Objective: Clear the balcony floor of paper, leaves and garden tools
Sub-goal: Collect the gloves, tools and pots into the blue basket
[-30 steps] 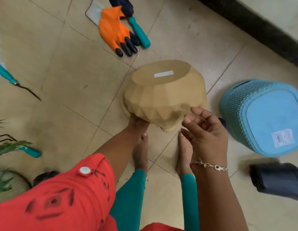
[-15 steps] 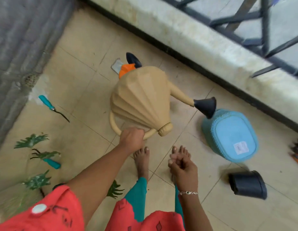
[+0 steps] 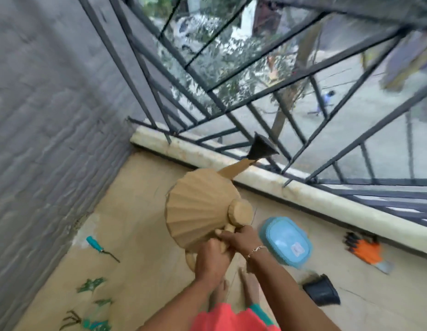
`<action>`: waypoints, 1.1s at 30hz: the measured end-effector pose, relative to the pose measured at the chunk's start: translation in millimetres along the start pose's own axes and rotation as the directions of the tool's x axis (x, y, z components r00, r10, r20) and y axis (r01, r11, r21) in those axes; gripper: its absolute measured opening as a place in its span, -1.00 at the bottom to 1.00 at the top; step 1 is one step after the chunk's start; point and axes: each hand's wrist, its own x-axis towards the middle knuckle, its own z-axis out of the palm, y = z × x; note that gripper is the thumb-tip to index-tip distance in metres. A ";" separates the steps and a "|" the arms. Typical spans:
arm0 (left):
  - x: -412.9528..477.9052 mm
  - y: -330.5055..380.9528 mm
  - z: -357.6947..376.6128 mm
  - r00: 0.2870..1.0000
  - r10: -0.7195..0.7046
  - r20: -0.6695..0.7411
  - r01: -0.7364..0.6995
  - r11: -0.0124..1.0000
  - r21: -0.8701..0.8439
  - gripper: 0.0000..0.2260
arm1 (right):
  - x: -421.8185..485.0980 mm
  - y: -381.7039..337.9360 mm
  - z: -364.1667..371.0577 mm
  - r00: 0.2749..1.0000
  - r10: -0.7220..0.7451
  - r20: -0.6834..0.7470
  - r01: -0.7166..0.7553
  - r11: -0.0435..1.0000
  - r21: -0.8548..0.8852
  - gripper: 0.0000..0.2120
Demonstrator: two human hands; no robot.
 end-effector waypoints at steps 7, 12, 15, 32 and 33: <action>-59.3 66.1 -51.7 0.837 0.446 0.316 -0.493 0.866 0.081 -0.79 | -77.1 -28.7 -52.3 0.956 0.069 -0.285 -0.039 0.993 0.110 -0.76; -72.9 93.3 -71.0 0.781 0.609 0.136 -0.611 0.791 -0.029 -0.85 | -129.5 -2.3 -113.0 0.908 -0.008 -0.419 -0.048 0.991 -0.124 -0.79; -76.7 125.9 -51.0 0.811 0.584 0.024 -0.578 0.807 -0.118 -0.85 | -168.7 24.9 -153.1 0.871 -0.029 -0.491 -0.074 0.979 -0.190 -0.73; -295.1 279.2 312.9 0.639 0.481 0.600 -0.406 0.874 -0.268 -0.86 | -439.3 269.4 -386.4 0.598 0.087 -0.797 -0.109 0.994 0.027 -0.72; -310.6 285.9 333.1 0.586 0.511 0.629 -0.466 0.848 -0.254 -0.83 | -454.0 281.8 -398.5 0.571 0.108 -0.814 -0.119 0.992 0.048 -0.71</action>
